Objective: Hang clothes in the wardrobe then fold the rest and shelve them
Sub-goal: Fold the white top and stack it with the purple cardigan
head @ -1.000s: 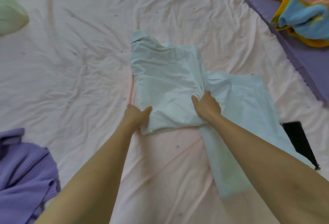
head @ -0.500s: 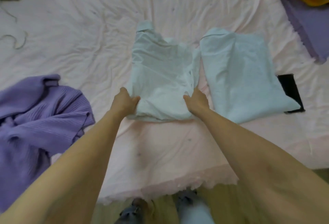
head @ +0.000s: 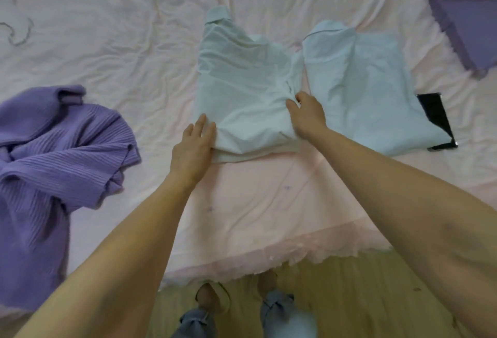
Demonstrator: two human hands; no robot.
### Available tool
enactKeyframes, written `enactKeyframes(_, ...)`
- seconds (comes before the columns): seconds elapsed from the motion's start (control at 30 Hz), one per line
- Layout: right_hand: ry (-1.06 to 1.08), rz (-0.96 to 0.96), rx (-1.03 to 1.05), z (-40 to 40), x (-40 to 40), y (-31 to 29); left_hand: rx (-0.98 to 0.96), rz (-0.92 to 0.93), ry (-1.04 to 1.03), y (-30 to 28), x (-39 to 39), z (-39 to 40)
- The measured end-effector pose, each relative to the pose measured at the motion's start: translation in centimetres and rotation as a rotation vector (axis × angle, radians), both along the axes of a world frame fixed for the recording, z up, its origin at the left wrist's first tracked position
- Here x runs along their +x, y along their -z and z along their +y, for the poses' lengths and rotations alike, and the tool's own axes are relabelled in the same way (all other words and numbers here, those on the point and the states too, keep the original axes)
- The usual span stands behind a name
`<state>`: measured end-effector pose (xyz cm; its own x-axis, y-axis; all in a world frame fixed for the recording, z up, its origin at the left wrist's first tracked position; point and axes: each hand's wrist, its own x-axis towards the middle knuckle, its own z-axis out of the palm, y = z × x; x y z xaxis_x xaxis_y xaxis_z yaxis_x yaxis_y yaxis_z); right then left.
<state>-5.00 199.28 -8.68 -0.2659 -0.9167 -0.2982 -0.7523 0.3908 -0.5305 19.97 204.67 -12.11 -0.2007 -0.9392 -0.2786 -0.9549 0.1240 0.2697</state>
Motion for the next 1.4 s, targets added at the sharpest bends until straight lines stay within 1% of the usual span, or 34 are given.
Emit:
enactKeyframes(0.07,-0.035,0.065,0.016,-0.7,0.0,-0.4,-0.028,-0.065,0.05,0.0,0.3,-0.7)
enactKeyframes(0.17,-0.015,0.077,-0.003,-0.3,0.2,-0.5,0.004,-0.167,0.065,0.2,0.2,-0.7)
enactKeyframes(0.23,0.01,0.04,-0.047,0.4,0.5,-0.3,0.056,-0.159,0.032,0.4,0.0,-0.6)
enactKeyframes(0.33,0.027,-0.02,-0.108,0.7,0.7,-0.7,0.078,-0.119,0.021,0.3,-0.3,-0.7)
enactKeyframes(0.4,0.037,-0.096,-0.165,0.3,1.0,-1.3,0.037,-0.11,0.024,0.0,-0.1,-0.8)
enactKeyframes(0.47,0.05,-0.18,-0.223,0.0,1.6,-1.7,-0.019,-0.148,0.032,-0.3,0.6,-0.8)
enactKeyframes(0.5,0.045,-0.185,-0.223,0.0,1.9,-1.6,-0.042,-0.178,0.046,-0.4,0.9,-0.8)
enactKeyframes(0.6,0.0,-0.1,-0.082,1.2,1.8,1.0,-0.07,-0.32,0.132,0.2,1.0,-0.5)
enactKeyframes(0.63,-0.022,-0.054,-0.015,1.9,1.5,2.1,-0.052,-0.374,0.16,0.7,0.8,-0.3)
enactKeyframes(0.7,-0.058,0.046,0.089,3.2,0.8,4.0,0.024,-0.415,0.172,1.7,0.0,0.1)
enactKeyframes(0.77,-0.063,0.135,0.169,3.8,0.4,5.3,0.108,-0.364,0.142,2.3,-0.6,0.1)
enactKeyframes(0.83,-0.031,0.167,0.212,3.8,0.4,5.9,0.159,-0.212,0.056,2.6,-0.6,0.0)
enactKeyframes(0.93,0.098,0.063,0.225,3.4,0.9,6.6,0.109,0.063,-0.135,3.0,0.2,-0.1)
enactKeyframes(1.0,0.132,0.048,0.222,3.3,1.1,6.9,0.11,0.116,-0.209,3.3,0.9,-0.3)
enactKeyframes(1.07,0.132,-0.028,0.171,3.4,1.0,7.0,0.124,0.074,-0.179,3.4,0.9,-0.4)
enactKeyframes(1.13,0.148,-0.157,0.102,3.5,0.8,6.7,0.104,-0.007,-0.11,2.9,0.7,-0.5)
enactKeyframes(1.17,0.149,-0.18,0.084,3.7,0.7,6.5,0.096,-0.05,-0.072,2.5,0.6,-0.4)
enactKeyframes(1.27,0.131,-0.136,0.121,4.4,1.0,5.5,0.106,-0.191,0.025,1.5,0.7,0.3)
enactKeyframes(1.4,0.074,-0.067,0.263,7.6,1.7,4.7,0.302,-0.299,0.017,0.4,0.2,3.9)
